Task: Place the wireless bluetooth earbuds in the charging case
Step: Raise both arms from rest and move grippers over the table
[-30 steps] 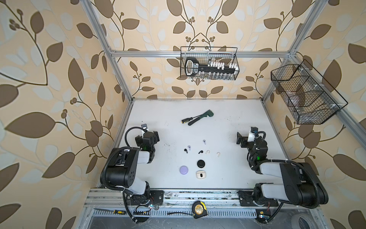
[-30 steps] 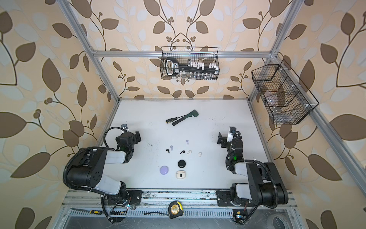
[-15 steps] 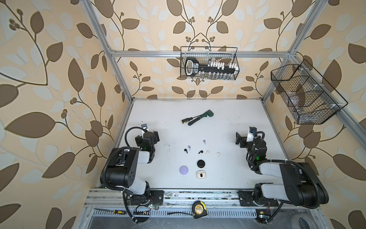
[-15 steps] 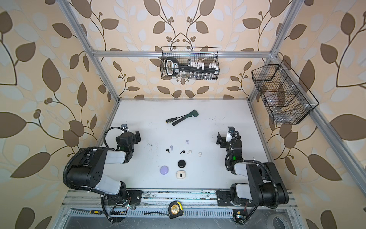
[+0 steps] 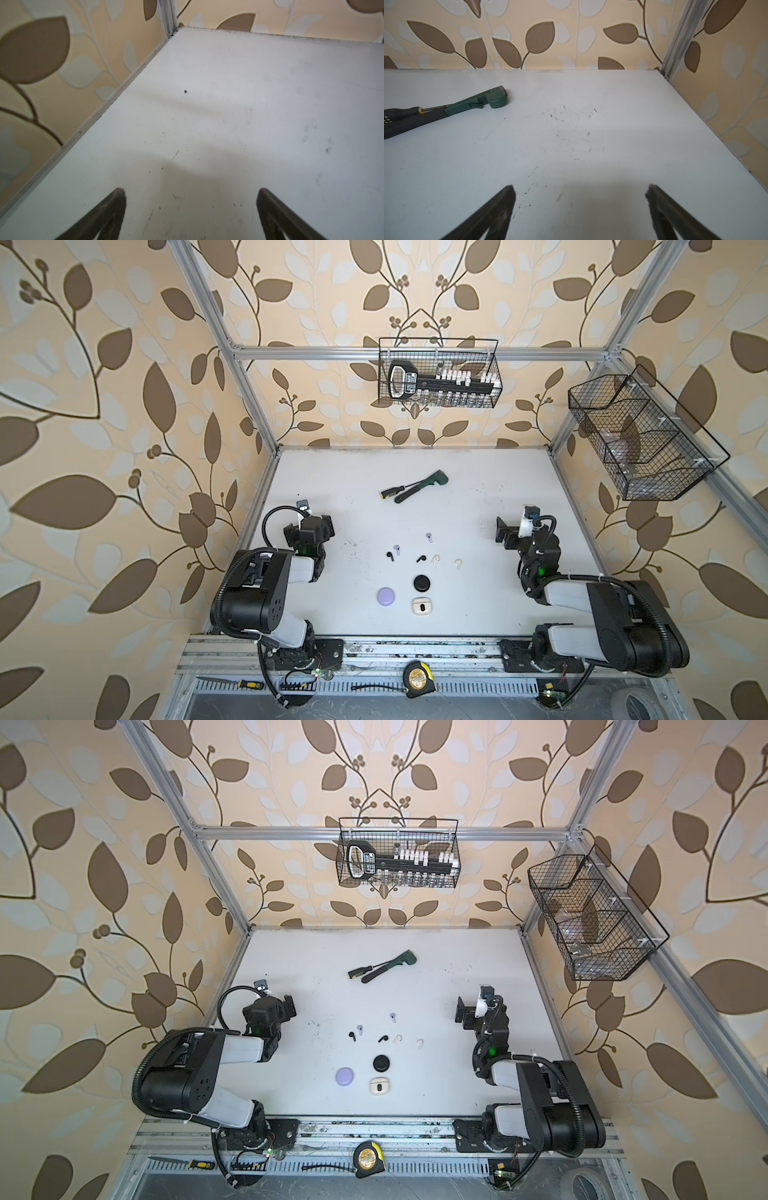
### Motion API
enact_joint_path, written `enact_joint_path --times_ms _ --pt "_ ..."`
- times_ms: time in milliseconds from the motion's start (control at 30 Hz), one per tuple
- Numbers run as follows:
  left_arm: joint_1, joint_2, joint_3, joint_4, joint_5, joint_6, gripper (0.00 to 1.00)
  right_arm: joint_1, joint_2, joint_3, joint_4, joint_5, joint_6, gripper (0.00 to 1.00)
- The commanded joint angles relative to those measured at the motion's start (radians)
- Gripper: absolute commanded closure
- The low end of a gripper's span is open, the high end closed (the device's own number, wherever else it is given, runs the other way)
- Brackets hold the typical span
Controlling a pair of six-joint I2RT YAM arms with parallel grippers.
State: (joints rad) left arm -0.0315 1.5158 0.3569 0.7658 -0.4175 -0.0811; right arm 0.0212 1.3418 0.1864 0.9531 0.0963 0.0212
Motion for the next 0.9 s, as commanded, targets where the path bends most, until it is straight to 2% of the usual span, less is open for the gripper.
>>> enact_joint_path --times_ms 0,100,133,167,233,300,367,467,533,667,733,800,867 --pt "0.002 -0.026 0.004 0.018 0.009 -0.008 0.01 -0.004 -0.006 0.013 0.013 -0.006 -0.012 0.0" --pt "0.002 -0.029 0.0 0.031 0.003 -0.003 0.01 -0.001 -0.014 0.015 0.023 0.001 -0.014 0.0" --pt "0.002 -0.036 -0.001 0.043 -0.005 0.0 0.01 0.0 -0.041 0.038 -0.037 0.014 -0.012 0.0" --pt "0.001 -0.064 0.001 0.007 -0.001 -0.007 0.01 0.001 -0.094 0.098 -0.197 0.041 -0.003 0.0" --pt "0.001 -0.141 0.015 -0.059 0.016 0.005 0.01 -0.001 -0.157 0.175 -0.375 0.072 0.019 0.0" --pt "0.0 -0.239 0.058 -0.225 0.057 0.012 0.01 -0.001 -0.195 0.216 -0.471 0.052 0.047 0.0" --pt "0.001 -0.325 0.109 -0.402 0.025 -0.07 0.01 -0.001 -0.226 0.296 -0.638 0.037 0.091 0.0" --pt "0.001 -0.456 0.218 -0.717 0.092 -0.158 0.01 0.009 -0.273 0.412 -0.862 0.024 0.243 0.0" --pt "0.001 -0.515 0.28 -0.832 0.181 -0.221 0.01 0.001 -0.297 0.488 -0.991 -0.071 0.318 0.0" --pt "0.001 -0.587 0.403 -1.062 0.409 -0.278 0.01 0.003 -0.435 0.406 -0.894 -0.301 0.401 0.0" --pt "0.0 -0.611 0.426 -1.151 0.48 -0.307 0.01 0.005 -0.527 0.338 -0.884 -0.281 0.456 0.0" --pt "0.001 -0.672 0.375 -1.1 0.589 -0.333 0.01 -0.013 -0.608 0.28 -0.901 -0.26 0.499 0.0" --pt "0.0 -0.739 0.327 -1.037 0.691 -0.33 0.01 -0.029 -0.665 0.232 -0.903 -0.285 0.521 0.0"
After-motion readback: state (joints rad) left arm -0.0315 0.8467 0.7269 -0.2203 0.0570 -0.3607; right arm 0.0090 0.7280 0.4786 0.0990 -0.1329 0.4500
